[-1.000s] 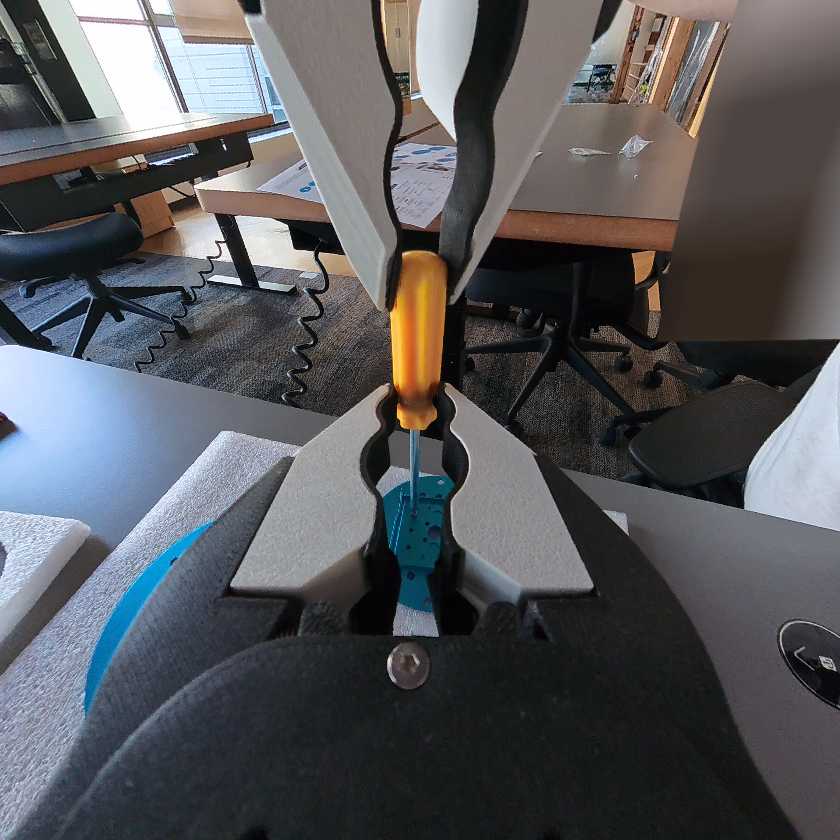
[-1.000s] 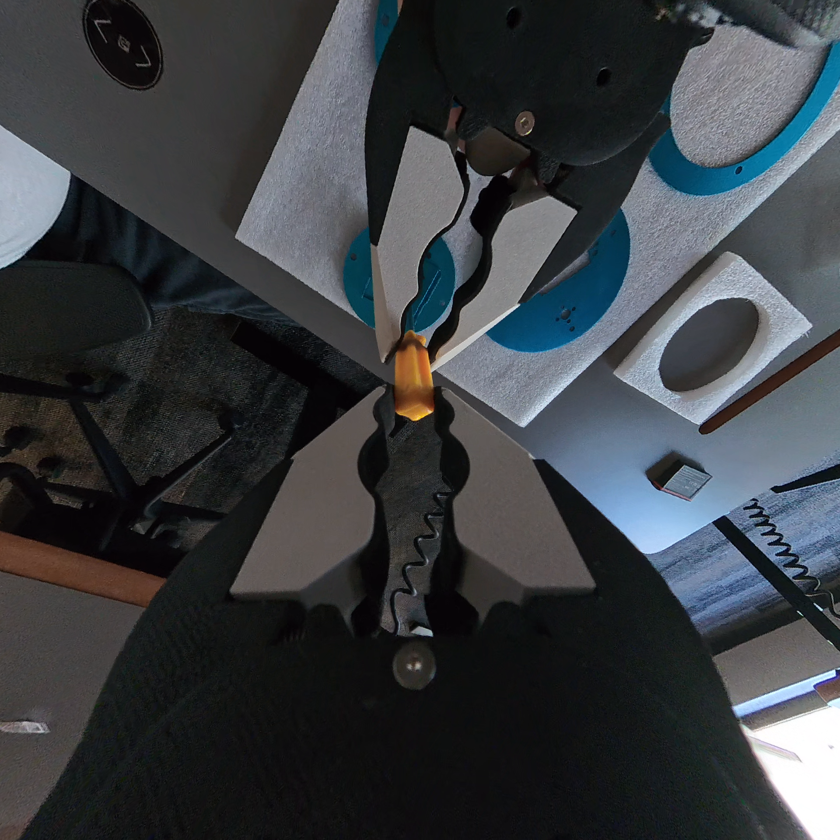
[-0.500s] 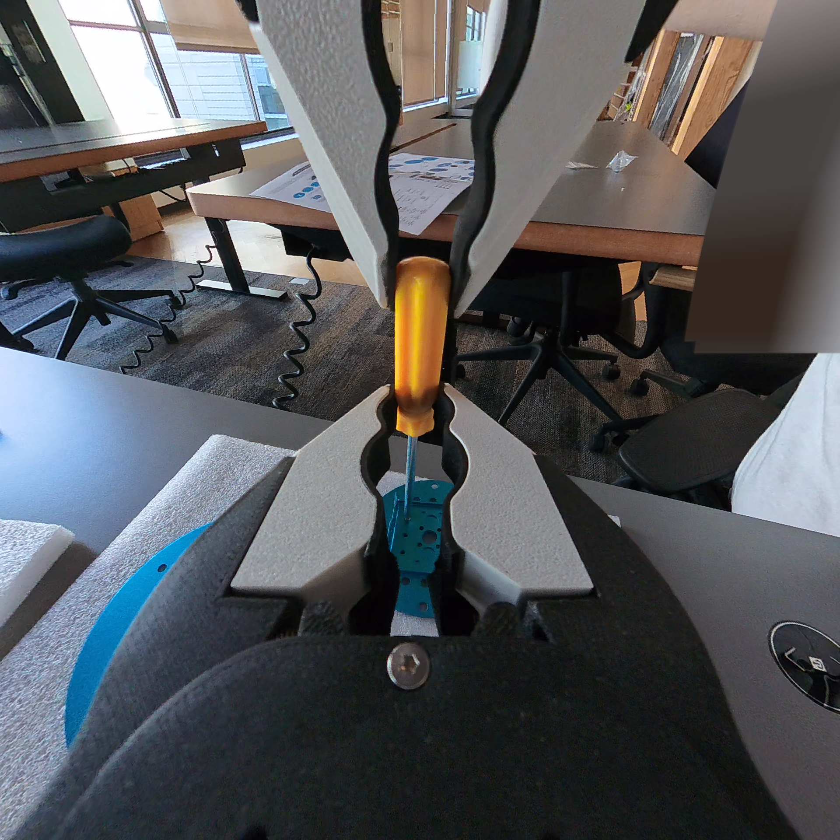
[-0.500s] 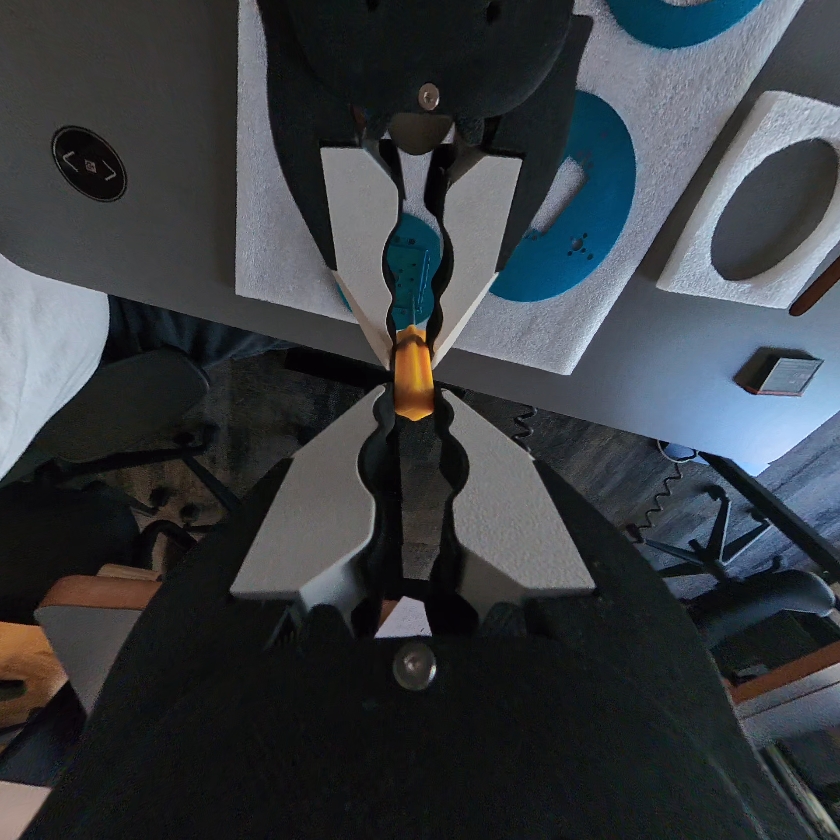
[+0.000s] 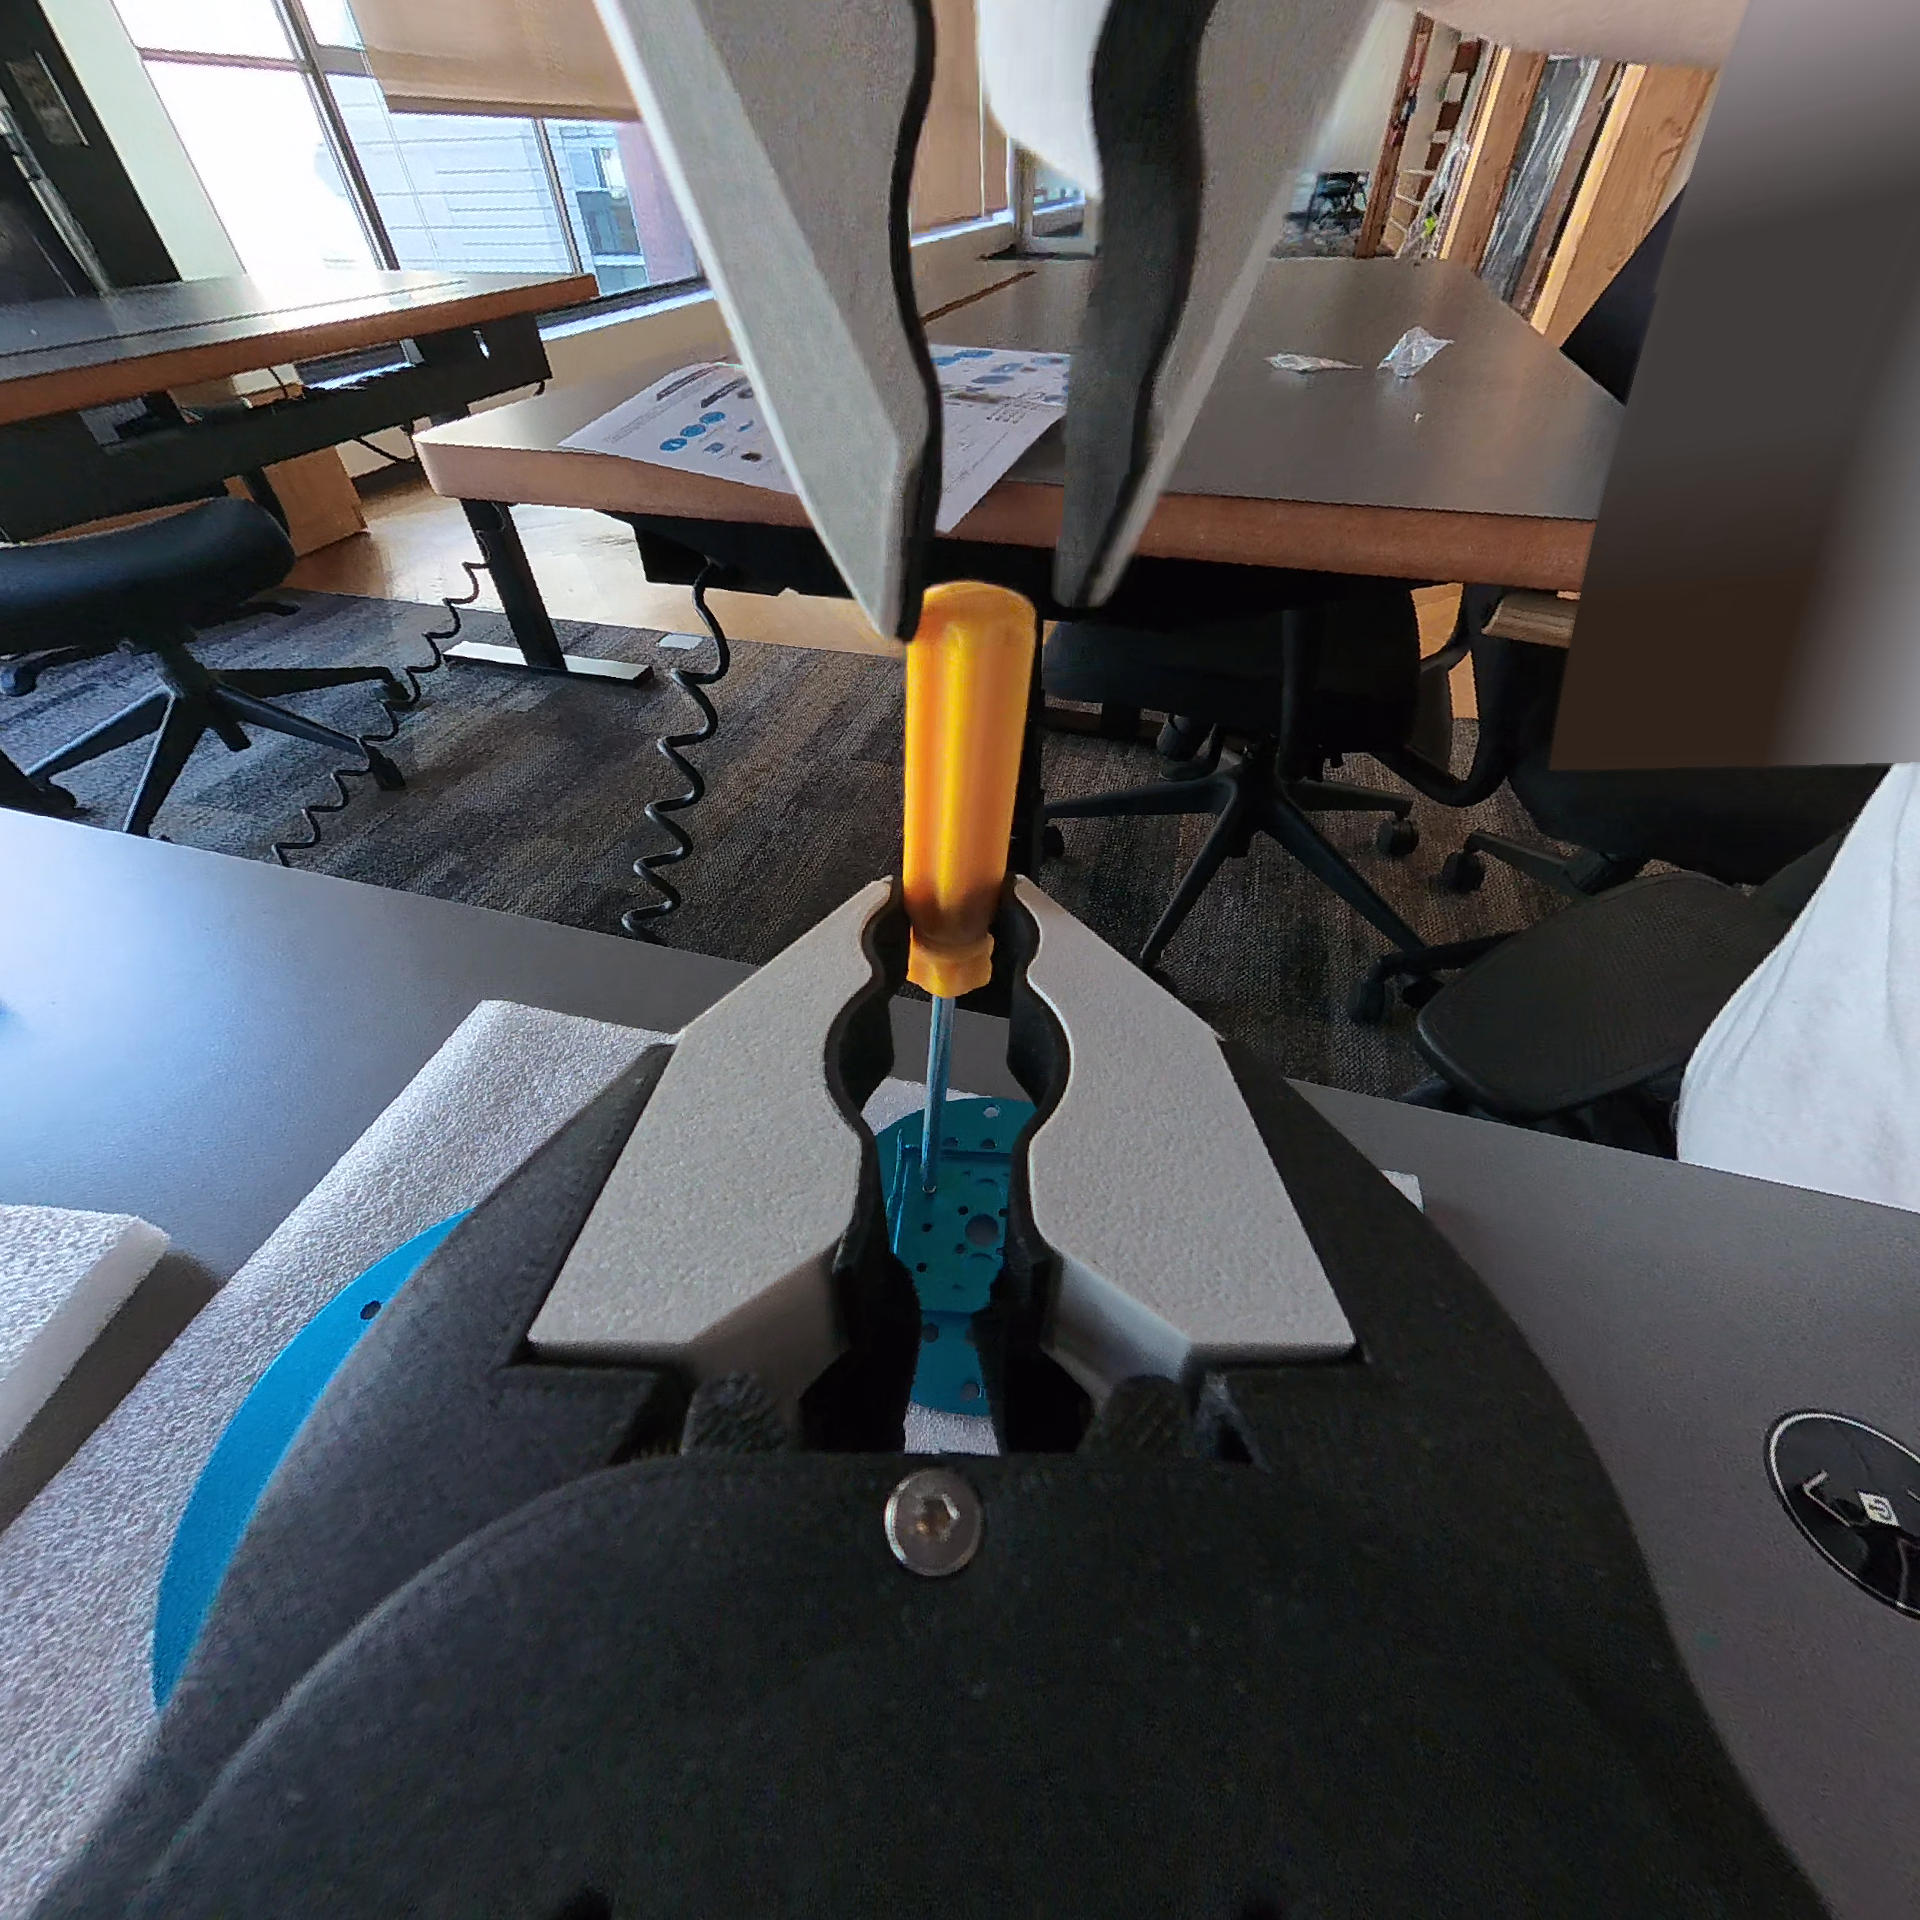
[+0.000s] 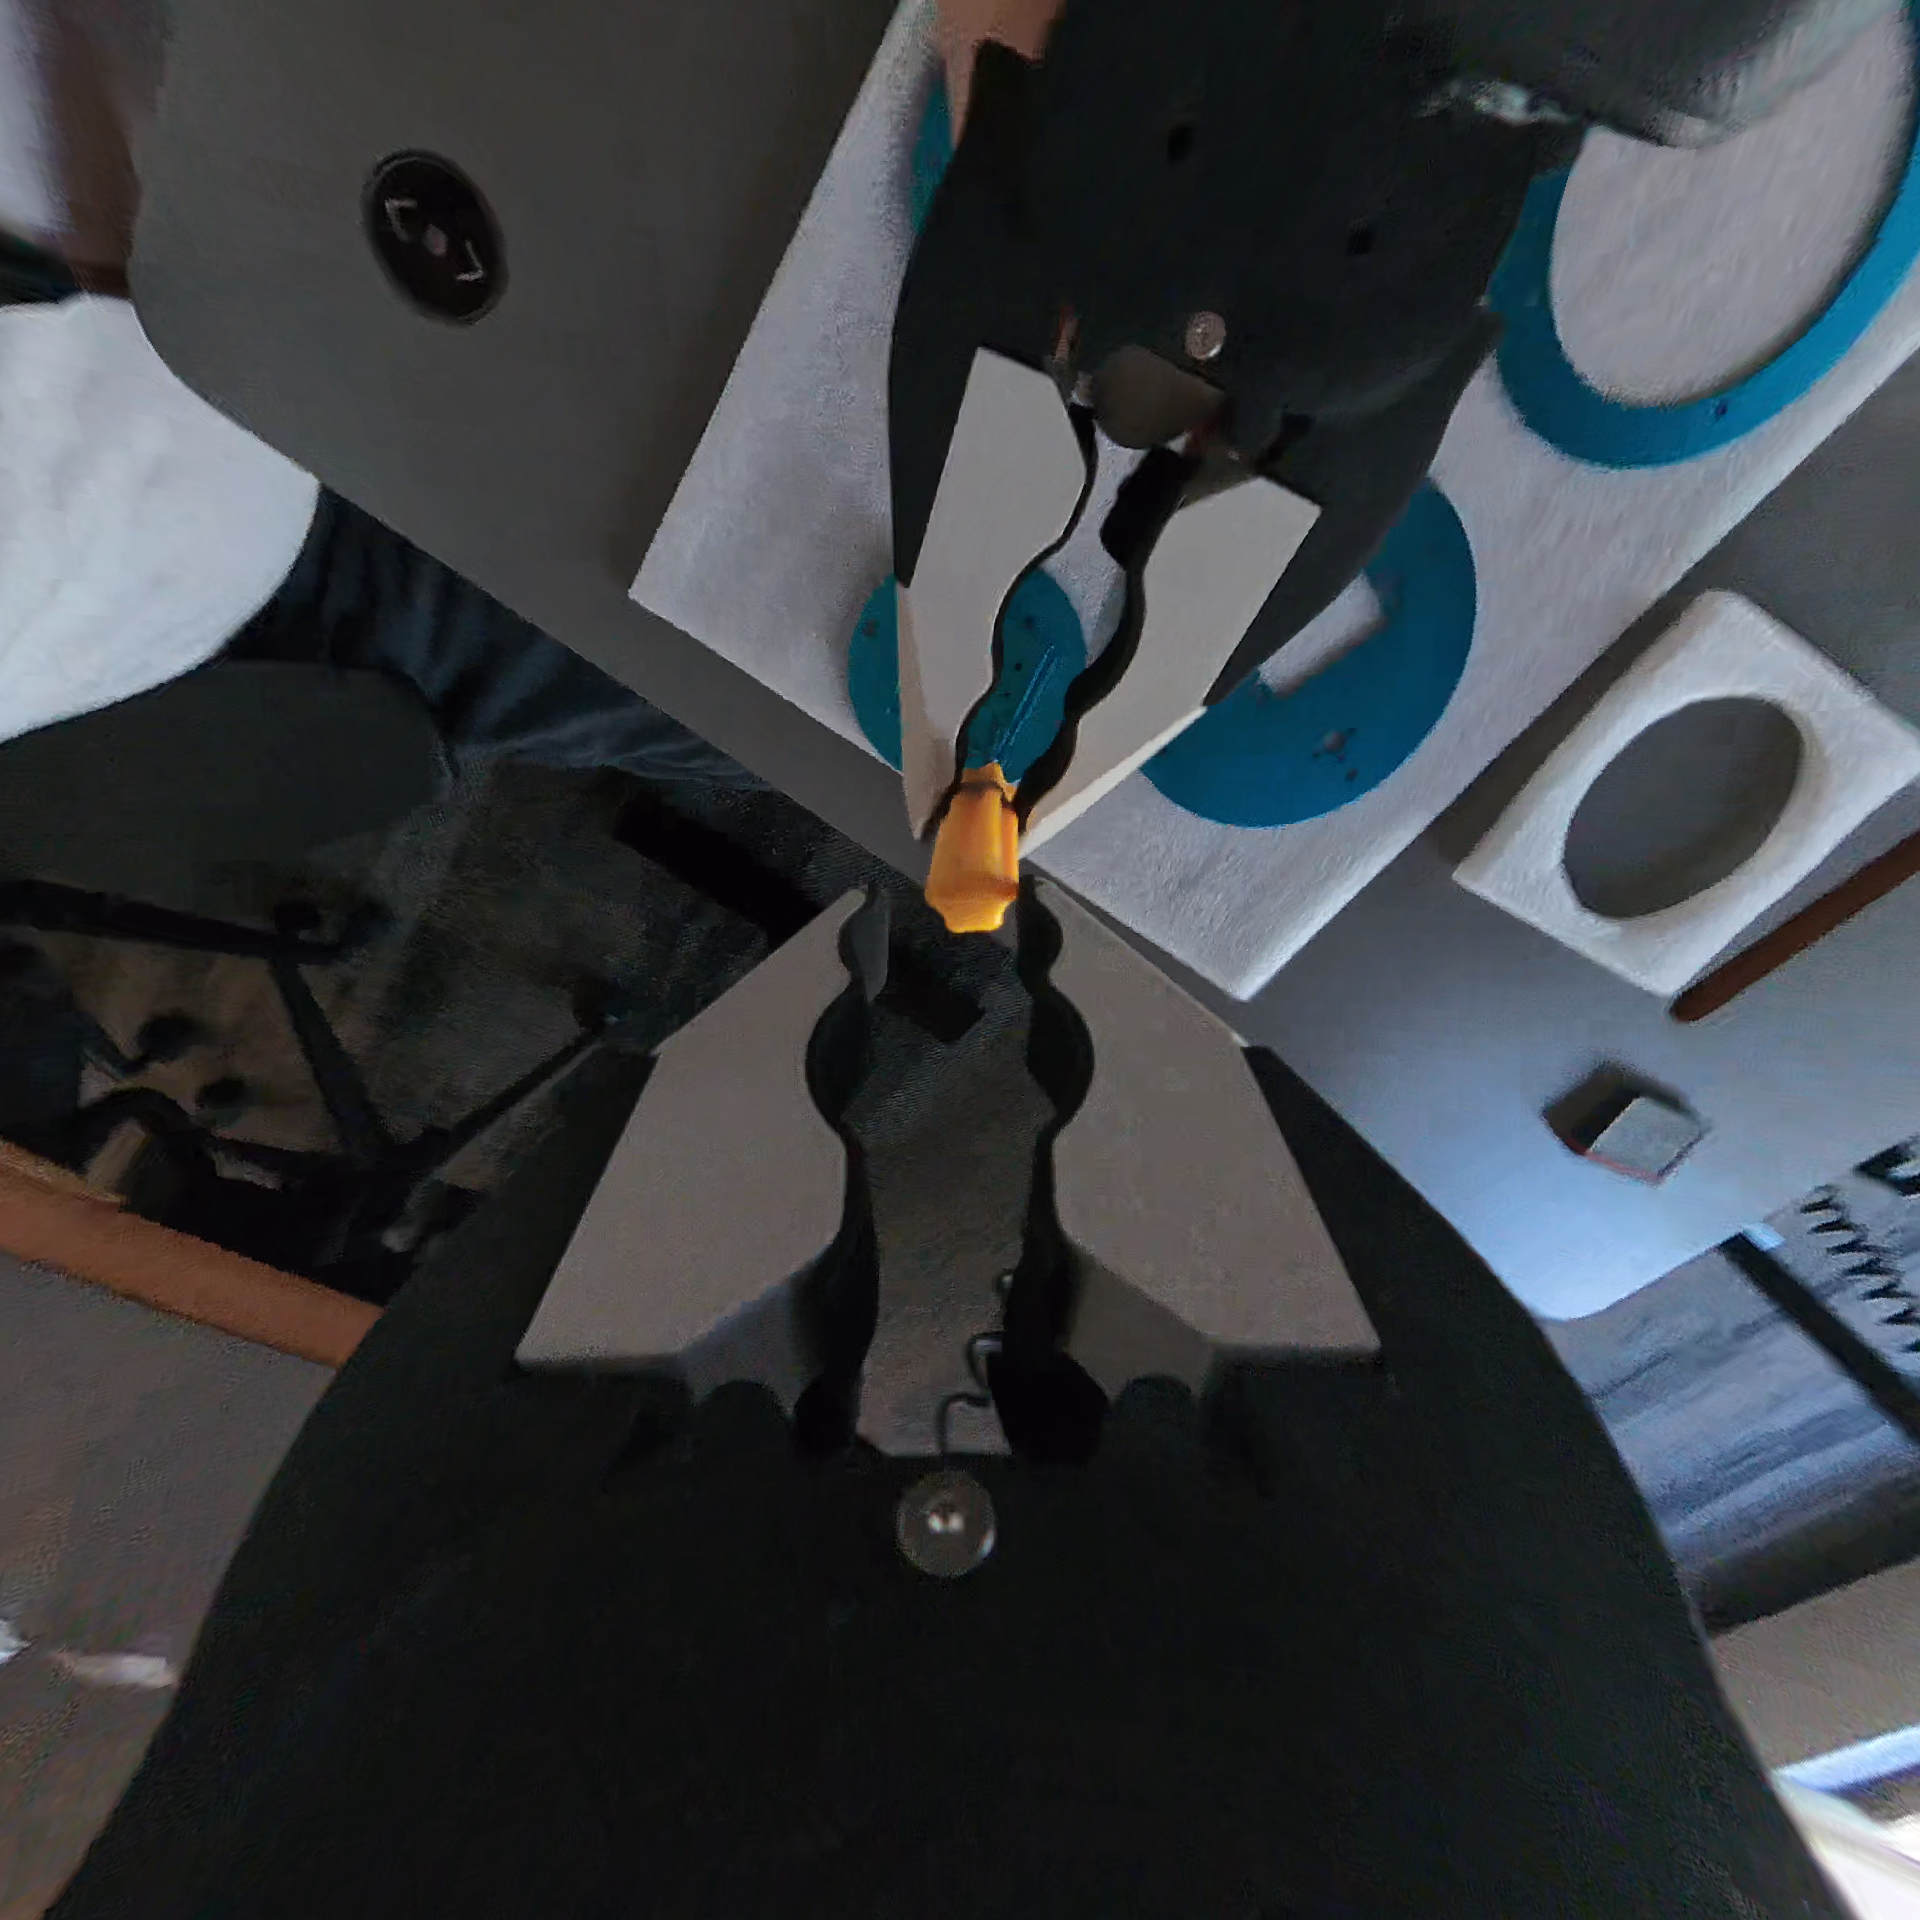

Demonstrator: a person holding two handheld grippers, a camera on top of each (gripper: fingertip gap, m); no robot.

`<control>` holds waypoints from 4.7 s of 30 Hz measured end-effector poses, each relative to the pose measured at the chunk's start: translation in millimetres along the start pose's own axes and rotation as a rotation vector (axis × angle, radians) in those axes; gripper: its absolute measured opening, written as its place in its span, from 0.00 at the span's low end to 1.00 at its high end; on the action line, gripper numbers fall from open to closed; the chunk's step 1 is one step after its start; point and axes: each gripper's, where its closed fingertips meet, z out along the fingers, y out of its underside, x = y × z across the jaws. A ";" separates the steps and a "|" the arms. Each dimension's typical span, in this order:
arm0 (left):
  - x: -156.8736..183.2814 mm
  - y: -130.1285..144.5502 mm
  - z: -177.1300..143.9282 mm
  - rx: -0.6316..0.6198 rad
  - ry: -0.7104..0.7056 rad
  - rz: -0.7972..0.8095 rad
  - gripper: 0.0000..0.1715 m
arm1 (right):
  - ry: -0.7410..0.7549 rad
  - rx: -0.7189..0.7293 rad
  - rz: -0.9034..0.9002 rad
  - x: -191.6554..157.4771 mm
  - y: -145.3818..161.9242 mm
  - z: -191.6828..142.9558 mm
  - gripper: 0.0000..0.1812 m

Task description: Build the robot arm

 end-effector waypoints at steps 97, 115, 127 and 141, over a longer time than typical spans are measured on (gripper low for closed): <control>-1.1 0.2 1.1 0.026 0.007 -0.011 0.08 | 0.040 -0.125 -0.010 5.7 0.0 12.1 0.06; -1.4 -0.2 1.5 0.045 0.004 0.006 0.08 | 0.048 -0.090 -0.033 6.8 1.4 15.1 0.08; -2.5 0.4 0.4 0.041 -0.002 0.001 0.08 | 0.020 -0.107 0.026 9.2 1.3 15.8 0.08; -1.5 0.8 -0.2 0.041 0.002 0.005 0.09 | 0.017 -0.170 0.439 10.2 2.5 15.7 0.08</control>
